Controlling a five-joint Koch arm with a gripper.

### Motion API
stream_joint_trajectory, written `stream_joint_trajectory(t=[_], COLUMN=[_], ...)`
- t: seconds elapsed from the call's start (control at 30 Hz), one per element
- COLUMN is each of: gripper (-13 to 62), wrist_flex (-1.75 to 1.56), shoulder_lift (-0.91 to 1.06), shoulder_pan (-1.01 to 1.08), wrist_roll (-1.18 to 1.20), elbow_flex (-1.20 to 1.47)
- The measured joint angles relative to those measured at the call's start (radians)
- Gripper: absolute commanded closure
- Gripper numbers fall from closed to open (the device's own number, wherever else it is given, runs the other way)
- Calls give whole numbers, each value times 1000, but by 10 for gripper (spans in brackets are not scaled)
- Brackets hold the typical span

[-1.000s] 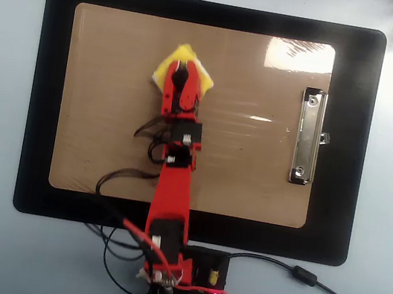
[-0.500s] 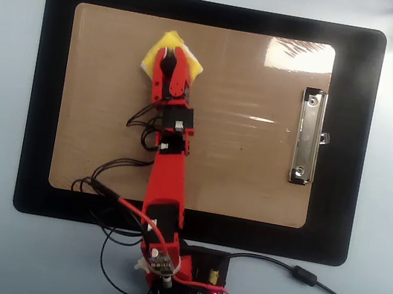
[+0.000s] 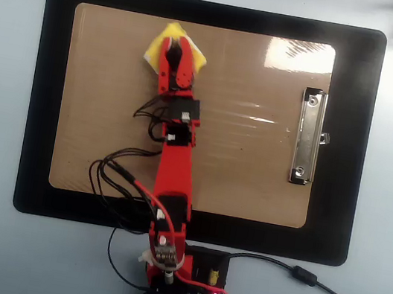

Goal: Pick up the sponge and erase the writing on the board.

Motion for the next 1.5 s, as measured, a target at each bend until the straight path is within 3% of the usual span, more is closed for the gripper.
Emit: stream_joint_trajectory(t=[0.1,0.2,0.3,0.4,0.57,0.8,1.0,1.1,1.23,1.5], gripper=[571,571,571,571,572,571,571,571,571,571], wrist_flex=[3,64,114,120,117,110,101,31,46,55], shoulder_lift=[426,713,882,877,635,937,692,761,966,934], shoulder_pan=[109,209,344,410,431,459,400,382,270,-38], wrist_roll=[54,146,189,212,218,218,161,130,72,-23], elbow_flex=[499,747,864,839,551,925,683,839,988,959])
